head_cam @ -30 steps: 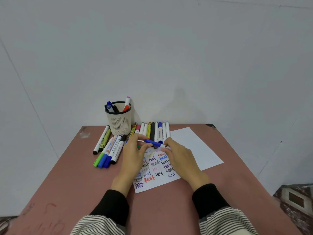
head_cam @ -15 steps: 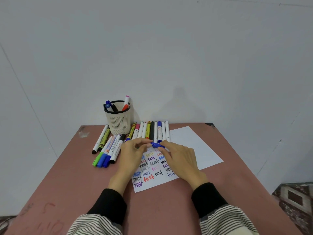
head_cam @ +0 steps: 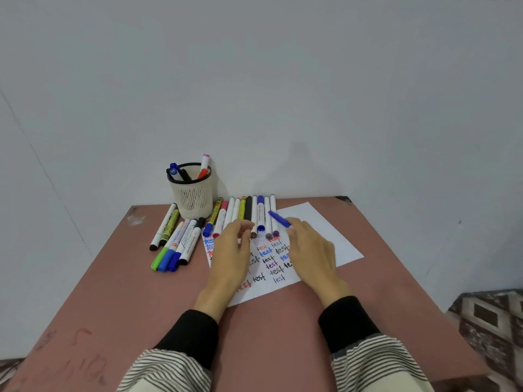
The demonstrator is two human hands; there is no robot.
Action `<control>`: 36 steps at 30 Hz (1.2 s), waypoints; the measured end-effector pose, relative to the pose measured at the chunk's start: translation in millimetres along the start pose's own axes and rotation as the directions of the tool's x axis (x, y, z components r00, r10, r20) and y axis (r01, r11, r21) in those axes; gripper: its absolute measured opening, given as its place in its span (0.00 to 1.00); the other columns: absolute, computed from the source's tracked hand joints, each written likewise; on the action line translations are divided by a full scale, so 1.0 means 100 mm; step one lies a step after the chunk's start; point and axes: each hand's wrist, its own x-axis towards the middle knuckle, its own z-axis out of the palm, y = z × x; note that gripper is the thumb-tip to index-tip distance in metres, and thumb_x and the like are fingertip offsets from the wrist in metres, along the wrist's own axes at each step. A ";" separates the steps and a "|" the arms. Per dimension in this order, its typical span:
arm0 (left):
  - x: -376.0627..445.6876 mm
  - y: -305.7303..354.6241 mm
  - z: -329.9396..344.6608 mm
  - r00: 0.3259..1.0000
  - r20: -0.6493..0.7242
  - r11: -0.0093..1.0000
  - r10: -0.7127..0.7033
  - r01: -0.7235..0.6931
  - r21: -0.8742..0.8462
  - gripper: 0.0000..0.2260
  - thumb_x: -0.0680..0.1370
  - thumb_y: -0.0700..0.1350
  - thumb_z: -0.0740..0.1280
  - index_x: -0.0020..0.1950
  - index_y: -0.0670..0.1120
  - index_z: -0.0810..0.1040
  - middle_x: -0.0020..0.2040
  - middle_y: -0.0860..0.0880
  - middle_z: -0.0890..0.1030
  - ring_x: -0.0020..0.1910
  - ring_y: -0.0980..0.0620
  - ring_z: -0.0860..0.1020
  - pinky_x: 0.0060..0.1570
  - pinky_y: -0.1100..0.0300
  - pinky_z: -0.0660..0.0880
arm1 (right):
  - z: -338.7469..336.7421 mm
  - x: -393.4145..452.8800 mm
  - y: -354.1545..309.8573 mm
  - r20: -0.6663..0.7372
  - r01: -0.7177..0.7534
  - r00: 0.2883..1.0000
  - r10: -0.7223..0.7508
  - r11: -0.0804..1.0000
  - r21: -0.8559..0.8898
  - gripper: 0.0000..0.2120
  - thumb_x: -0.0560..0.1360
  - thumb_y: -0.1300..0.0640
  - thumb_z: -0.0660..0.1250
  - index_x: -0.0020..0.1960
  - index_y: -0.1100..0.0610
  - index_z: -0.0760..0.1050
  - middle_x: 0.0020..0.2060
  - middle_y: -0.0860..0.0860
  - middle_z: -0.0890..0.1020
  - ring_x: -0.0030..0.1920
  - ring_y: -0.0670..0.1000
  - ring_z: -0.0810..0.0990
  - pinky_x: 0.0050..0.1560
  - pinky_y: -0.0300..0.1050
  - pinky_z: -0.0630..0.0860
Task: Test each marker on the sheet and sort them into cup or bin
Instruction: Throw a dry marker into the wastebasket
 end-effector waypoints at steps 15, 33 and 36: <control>-0.49 1.04 1.79 0.902 0.431 0.898 0.038 -0.220 0.382 0.20 0.82 0.53 0.54 0.71 0.46 0.69 0.77 0.47 0.61 0.78 0.44 0.51 0.74 0.40 0.47 | -1.22 -1.01 1.94 -0.331 -0.557 0.756 0.564 0.821 0.125 0.17 0.83 0.59 0.51 0.69 0.58 0.69 0.55 0.55 0.77 0.45 0.51 0.72 0.44 0.46 0.68; -0.49 1.01 1.93 0.880 0.475 0.776 -0.004 -0.297 0.556 0.27 0.81 0.59 0.49 0.76 0.46 0.61 0.78 0.46 0.59 0.77 0.45 0.54 0.73 0.38 0.49 | 0.15 -2.31 3.22 0.281 -0.942 0.323 0.904 0.278 0.187 0.02 0.76 0.68 0.61 0.48 0.66 0.71 0.48 0.63 0.78 0.44 0.58 0.76 0.38 0.46 0.68; -0.49 1.02 1.92 0.881 0.473 0.785 -0.009 -0.287 0.550 0.27 0.81 0.59 0.49 0.76 0.46 0.60 0.78 0.46 0.58 0.77 0.45 0.53 0.73 0.38 0.48 | 0.15 -2.36 3.25 0.287 -0.937 0.315 0.905 0.249 0.245 0.10 0.75 0.69 0.59 0.55 0.68 0.73 0.51 0.64 0.79 0.46 0.59 0.77 0.41 0.47 0.71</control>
